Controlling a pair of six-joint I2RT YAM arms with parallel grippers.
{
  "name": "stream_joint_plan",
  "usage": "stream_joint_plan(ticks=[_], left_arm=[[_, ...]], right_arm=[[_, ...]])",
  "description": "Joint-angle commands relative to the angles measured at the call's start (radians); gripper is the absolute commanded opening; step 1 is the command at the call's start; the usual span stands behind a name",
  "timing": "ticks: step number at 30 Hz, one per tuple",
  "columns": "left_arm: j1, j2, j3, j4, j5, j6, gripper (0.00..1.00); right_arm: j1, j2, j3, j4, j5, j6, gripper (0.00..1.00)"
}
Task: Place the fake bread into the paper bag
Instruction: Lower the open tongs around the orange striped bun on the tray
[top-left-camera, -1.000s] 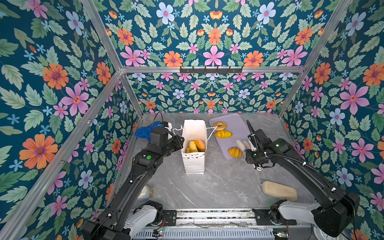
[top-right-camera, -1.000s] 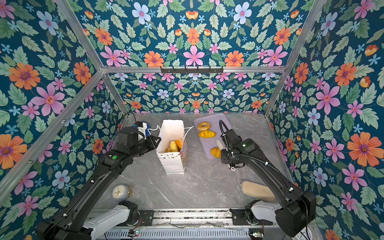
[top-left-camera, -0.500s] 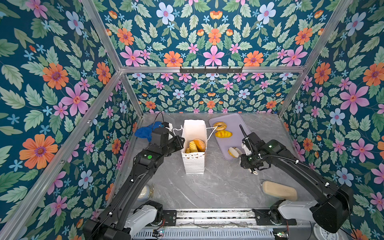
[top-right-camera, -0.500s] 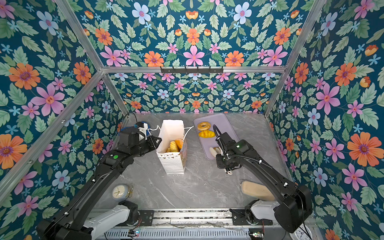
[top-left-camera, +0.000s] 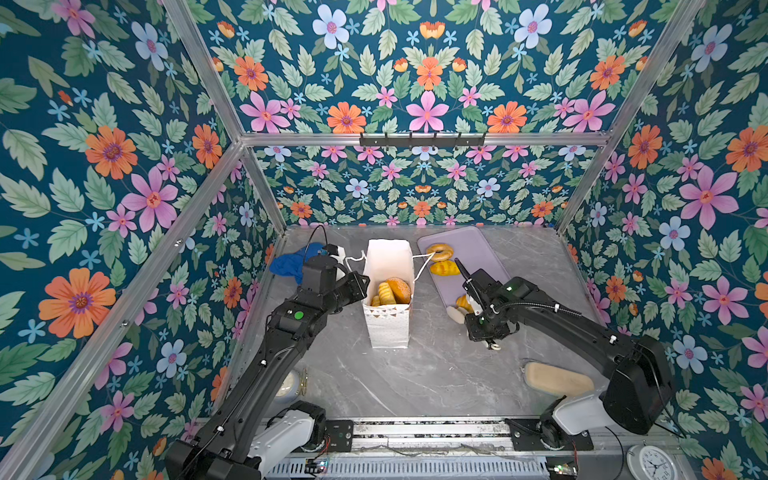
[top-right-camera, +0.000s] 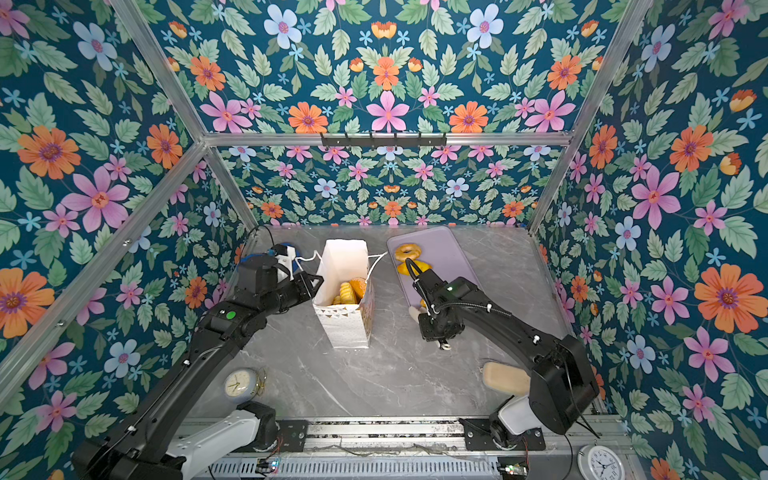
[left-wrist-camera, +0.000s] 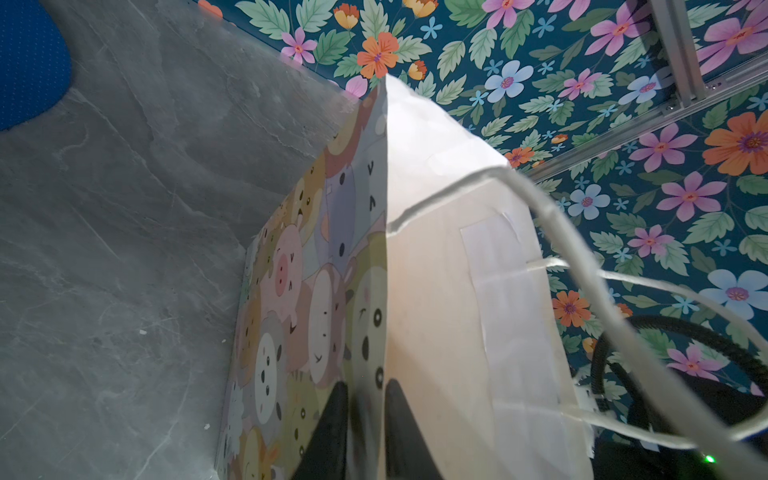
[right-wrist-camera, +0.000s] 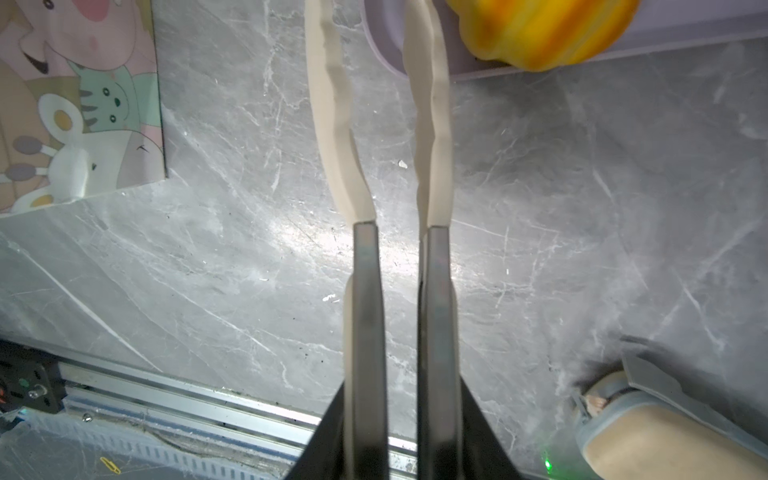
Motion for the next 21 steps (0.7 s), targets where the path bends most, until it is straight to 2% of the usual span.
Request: stream_joint_plan(ticks=[1,21], left_arm=[[0.000,-0.002,-0.001,0.021,-0.007,0.005,0.20],[0.000,-0.007,0.001,0.008,-0.016,0.008,0.20]], right_arm=[[0.001,0.032,0.021,0.007,0.047,0.000,0.34],[-0.086,0.169,0.129,0.065,0.118,-0.008,0.33]])
